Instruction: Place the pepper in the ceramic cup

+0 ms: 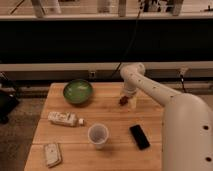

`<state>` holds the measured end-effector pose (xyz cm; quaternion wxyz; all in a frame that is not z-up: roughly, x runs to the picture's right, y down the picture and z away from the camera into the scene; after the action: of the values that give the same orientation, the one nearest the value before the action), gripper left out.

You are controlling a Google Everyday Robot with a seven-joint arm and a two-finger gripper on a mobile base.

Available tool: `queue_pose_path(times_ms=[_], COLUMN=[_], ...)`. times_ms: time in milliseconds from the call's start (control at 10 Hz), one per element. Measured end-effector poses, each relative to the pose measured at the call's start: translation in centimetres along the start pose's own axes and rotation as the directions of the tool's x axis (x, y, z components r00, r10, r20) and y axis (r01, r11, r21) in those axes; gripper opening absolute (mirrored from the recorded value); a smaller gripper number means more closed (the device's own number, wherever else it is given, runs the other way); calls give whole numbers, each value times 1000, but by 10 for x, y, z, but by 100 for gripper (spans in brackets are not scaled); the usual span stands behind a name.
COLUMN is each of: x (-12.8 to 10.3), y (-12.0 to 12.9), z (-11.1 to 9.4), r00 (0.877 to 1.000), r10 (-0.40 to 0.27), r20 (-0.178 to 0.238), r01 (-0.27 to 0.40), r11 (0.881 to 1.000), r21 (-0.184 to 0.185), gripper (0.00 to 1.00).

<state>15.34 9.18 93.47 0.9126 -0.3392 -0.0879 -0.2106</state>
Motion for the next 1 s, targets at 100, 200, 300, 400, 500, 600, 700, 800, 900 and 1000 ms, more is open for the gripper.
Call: queue_pose_path(times_ms=[100,200,300,400,500,600,700,800,900,1000], x=[-1,-3,-3,-4,-4,-5,-6,-6,-7,-7], y=[0,0,0,0,0,0,0,0,0,1], z=[0,1,2,2,2,3,3,3,3,3], r00=[1000,1000,1000,1000,1000,1000,1000,1000,1000,1000], r10=[-2,-6,-8,-9,-12,-13,-16,-18,-20,-22], r20=[0,3,3,4,4,5,6,6,5,5], r01=[2,6,8,9,12,13,16,18,20,22], r11=[1000,1000,1000,1000,1000,1000,1000,1000,1000,1000], r21=[-1,-4,-5,-5,-7,-8,-10,-11,-11,-13], gripper=[80,80,80,80,80,80,78,70,58,49])
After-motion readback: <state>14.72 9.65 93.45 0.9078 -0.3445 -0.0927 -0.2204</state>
